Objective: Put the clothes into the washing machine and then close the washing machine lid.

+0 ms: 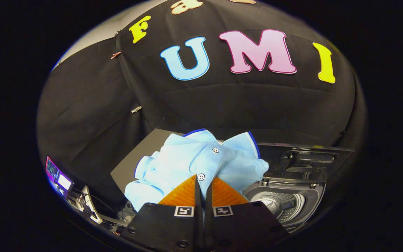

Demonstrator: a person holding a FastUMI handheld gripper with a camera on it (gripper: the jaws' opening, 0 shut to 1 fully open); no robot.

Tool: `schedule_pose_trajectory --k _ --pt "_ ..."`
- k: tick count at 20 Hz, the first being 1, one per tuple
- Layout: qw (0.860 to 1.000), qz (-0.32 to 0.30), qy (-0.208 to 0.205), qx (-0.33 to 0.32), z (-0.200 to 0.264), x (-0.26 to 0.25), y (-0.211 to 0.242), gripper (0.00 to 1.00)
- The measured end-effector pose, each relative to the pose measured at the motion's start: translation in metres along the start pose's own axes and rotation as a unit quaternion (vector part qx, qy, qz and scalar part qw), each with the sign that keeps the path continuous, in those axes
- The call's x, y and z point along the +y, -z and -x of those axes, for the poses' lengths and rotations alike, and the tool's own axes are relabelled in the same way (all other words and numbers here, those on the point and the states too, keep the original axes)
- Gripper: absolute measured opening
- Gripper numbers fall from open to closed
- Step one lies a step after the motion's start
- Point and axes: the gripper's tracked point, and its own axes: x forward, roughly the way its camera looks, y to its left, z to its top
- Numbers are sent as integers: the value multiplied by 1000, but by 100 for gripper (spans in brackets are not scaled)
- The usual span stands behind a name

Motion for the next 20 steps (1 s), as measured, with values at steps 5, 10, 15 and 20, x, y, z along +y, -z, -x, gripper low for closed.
schedule_pose_trajectory --k 5,10,15,20 --pt "999 -15 35 -8 12 -65 7 6" --pt "997 -19 66 -20 32 -120 2 6" --pt "994 -18 105 -20 48 -173 9 6" --pt "990 -3 141 -17 42 -213 21 6"
